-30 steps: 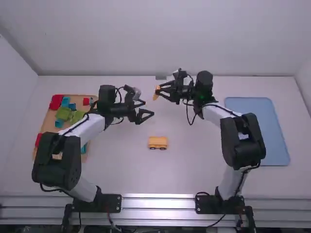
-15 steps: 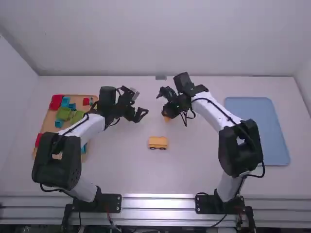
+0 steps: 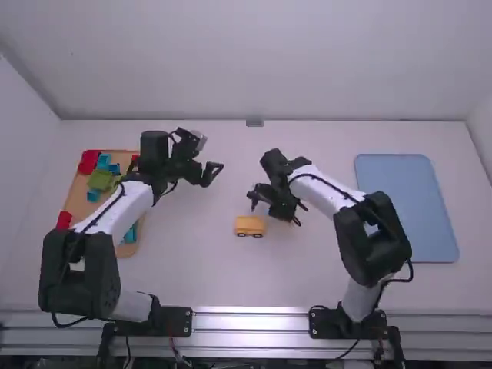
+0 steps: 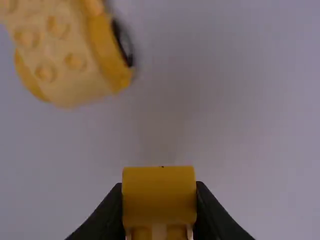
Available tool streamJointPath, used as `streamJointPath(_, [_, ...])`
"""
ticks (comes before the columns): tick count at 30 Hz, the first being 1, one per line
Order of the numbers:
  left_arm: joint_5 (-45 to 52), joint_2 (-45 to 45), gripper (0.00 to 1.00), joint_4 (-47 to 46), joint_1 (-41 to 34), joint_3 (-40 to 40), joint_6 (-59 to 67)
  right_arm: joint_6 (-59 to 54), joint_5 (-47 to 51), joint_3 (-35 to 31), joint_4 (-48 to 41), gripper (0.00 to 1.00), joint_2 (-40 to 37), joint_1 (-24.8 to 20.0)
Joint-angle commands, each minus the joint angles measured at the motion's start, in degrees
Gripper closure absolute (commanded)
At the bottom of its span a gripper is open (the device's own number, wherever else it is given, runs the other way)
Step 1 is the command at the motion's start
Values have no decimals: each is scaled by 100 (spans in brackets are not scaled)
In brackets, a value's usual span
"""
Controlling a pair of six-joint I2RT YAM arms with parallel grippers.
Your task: Assemble lego blocks to make yellow taxi
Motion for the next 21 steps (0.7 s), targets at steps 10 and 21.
streamJointPath(10, [90,-92,1,-35,-4,103,79,-1067,-494,-793,702,96,-59,-149])
streamJointPath(21, [87,-92,1,-39,-11,103,44,-1012,-457,-793,754,44,-61,-149])
